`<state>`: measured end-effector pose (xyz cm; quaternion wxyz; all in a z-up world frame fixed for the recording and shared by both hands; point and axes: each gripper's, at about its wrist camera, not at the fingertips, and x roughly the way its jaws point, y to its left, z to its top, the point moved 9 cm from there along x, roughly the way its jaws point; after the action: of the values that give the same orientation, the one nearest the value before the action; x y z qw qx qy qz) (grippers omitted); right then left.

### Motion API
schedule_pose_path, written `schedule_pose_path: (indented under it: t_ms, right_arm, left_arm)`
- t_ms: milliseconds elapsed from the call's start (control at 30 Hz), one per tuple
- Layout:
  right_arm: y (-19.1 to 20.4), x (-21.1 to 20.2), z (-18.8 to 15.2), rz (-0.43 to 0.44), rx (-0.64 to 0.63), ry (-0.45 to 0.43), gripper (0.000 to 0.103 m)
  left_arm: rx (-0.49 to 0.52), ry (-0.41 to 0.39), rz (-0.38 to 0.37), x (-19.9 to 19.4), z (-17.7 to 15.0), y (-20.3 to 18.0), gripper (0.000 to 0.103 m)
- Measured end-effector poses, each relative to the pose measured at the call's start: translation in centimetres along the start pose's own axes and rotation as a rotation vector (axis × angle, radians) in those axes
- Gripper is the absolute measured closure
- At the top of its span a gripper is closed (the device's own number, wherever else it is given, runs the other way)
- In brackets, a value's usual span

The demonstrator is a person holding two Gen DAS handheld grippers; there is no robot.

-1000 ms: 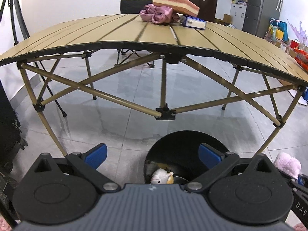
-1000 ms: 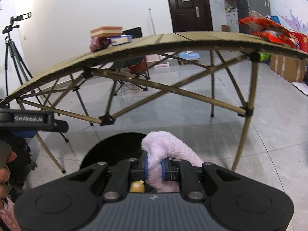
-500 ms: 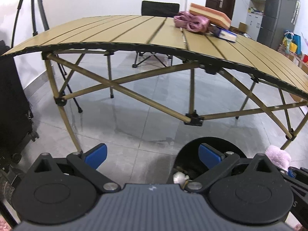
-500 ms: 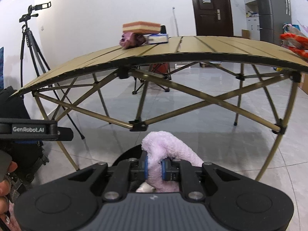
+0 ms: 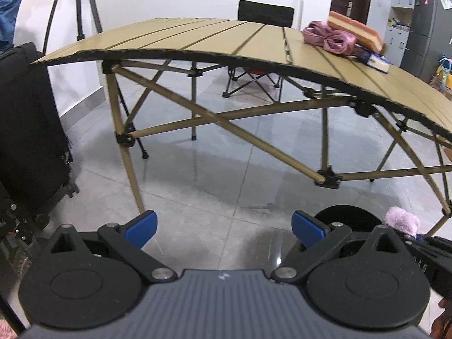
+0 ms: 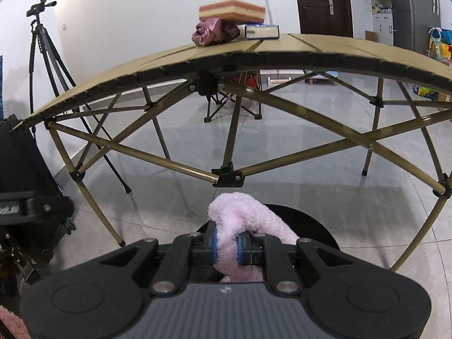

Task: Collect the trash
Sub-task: 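Lower the right gripper into the bin and release the lavender plush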

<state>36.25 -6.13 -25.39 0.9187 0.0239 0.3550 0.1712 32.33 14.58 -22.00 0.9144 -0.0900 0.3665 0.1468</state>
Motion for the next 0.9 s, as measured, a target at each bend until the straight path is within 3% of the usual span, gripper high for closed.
schedule_pose_path:
  t_ms: [333, 900]
  right_arm:
    - [0.0, 3.1, -0.7, -0.029, 0.034, 0.072, 0.091]
    - [-0.7, 6.2, -3.1, -0.104, 0.038, 0.223, 0.09]
  left_arm:
    - [-0.026, 0.032, 0.034, 1.1, -0.6, 2.8, 0.0]
    - [-0.03, 0.062, 0.035, 1.7, -0.9, 3.5, 0.0]
